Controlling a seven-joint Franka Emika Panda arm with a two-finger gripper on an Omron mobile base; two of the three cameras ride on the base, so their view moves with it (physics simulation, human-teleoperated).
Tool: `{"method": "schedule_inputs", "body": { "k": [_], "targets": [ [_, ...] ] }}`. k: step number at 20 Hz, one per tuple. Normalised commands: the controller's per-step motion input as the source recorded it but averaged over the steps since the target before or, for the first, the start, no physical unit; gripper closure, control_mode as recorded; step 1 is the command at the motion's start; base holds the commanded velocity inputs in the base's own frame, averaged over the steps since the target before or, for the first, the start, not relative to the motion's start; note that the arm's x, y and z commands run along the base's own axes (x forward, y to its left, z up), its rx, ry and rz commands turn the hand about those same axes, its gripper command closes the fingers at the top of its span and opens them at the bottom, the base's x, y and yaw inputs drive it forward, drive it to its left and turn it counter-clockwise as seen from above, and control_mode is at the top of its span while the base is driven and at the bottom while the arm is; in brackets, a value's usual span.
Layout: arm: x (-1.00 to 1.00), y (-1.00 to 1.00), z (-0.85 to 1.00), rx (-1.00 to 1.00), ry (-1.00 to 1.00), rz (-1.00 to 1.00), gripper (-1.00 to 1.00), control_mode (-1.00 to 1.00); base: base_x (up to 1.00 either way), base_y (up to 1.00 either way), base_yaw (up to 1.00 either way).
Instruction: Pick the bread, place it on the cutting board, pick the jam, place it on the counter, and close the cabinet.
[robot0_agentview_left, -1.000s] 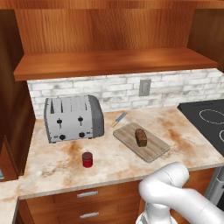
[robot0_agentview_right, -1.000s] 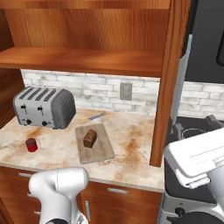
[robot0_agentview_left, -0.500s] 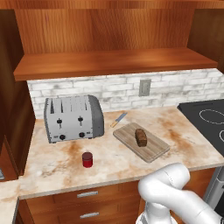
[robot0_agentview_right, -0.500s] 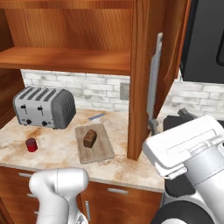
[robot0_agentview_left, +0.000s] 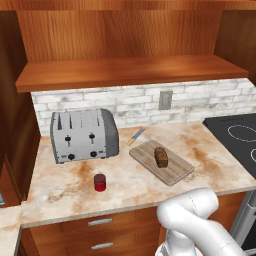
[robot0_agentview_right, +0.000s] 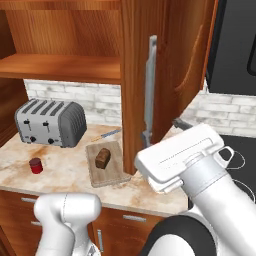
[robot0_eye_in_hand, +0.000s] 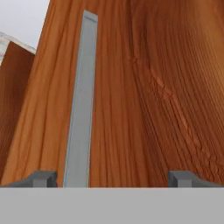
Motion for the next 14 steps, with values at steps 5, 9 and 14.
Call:
{"method": "schedule_inputs", "body": {
  "k": [5,9,14],
  "targets": [
    [0.17,0.52,0.00,0.00,0.00,0.07,-1.00,-1.00,0.00,0.00,0.00],
    [0.26,0.45,0.00,0.00,0.00,0.07,-1.00,-1.00,0.00,0.00,0.00],
    [0.29,0.44,0.00,0.00,0.00,0.06,-1.00,-1.00,0.00,0.00,0.00]
  ]
}}
